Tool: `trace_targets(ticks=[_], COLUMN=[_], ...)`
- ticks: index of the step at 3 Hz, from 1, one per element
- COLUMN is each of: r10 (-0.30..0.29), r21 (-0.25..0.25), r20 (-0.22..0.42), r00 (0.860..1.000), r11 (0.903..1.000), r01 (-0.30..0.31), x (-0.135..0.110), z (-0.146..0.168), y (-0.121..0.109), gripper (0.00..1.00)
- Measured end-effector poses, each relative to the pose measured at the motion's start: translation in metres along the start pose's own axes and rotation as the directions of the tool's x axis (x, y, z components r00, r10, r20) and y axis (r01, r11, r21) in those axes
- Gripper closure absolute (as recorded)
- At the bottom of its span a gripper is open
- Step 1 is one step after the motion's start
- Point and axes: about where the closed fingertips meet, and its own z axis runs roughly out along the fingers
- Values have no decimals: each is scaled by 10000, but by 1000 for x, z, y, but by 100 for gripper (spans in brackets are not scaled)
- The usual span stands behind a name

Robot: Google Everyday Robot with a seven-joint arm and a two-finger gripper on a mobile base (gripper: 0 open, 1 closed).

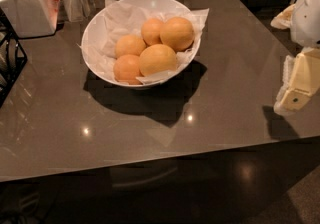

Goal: Pick orange from white bowl

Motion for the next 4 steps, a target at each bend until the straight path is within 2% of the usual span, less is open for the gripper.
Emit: trace_targets(ticks=[1,2,3,4], r10=[-2,-326,-1222,-1885], r21=[0,-48,-673,-1406], r20=[4,804,1926,3031], r00=[10000,9962,9736,9341], r11=[10000,9994,9882,9607], r01=[2,331,1373,2395], x=[0,-11,-43,-87], z=[0,0,12,37], y=[0,-16,-46,-80], gripper=[0,0,0,0])
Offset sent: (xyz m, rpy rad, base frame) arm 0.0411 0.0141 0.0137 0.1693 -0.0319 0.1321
